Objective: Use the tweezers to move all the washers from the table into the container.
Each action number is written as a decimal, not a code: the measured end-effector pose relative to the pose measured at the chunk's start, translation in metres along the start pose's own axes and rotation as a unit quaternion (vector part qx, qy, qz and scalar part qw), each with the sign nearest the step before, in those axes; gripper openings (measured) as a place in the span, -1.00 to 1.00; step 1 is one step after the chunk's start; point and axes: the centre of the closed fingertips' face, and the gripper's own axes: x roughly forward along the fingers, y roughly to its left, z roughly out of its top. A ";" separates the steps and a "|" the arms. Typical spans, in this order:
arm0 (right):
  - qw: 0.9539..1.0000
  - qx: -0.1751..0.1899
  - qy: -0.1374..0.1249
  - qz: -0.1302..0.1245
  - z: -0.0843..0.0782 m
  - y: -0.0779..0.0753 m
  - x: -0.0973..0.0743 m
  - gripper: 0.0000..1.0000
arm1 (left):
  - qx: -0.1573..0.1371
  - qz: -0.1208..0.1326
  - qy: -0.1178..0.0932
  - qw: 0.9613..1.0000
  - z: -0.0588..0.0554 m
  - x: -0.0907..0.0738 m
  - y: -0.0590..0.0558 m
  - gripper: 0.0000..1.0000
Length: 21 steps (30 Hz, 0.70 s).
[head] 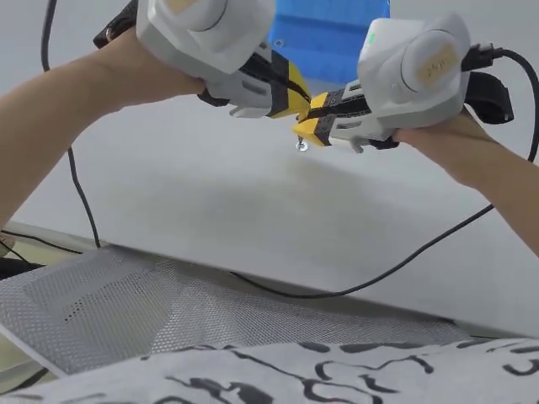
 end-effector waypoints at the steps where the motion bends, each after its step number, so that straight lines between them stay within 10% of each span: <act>1: 1.000 -0.004 0.000 -0.002 0.000 0.000 0.000 -0.93 | 0.000 0.000 -0.001 1.000 0.000 0.000 0.000 -1.00; 21: 1.000 0.004 -0.001 -0.003 0.000 0.001 0.002 -0.93 | 0.010 -0.001 0.010 1.000 -0.004 0.001 -0.002 -1.00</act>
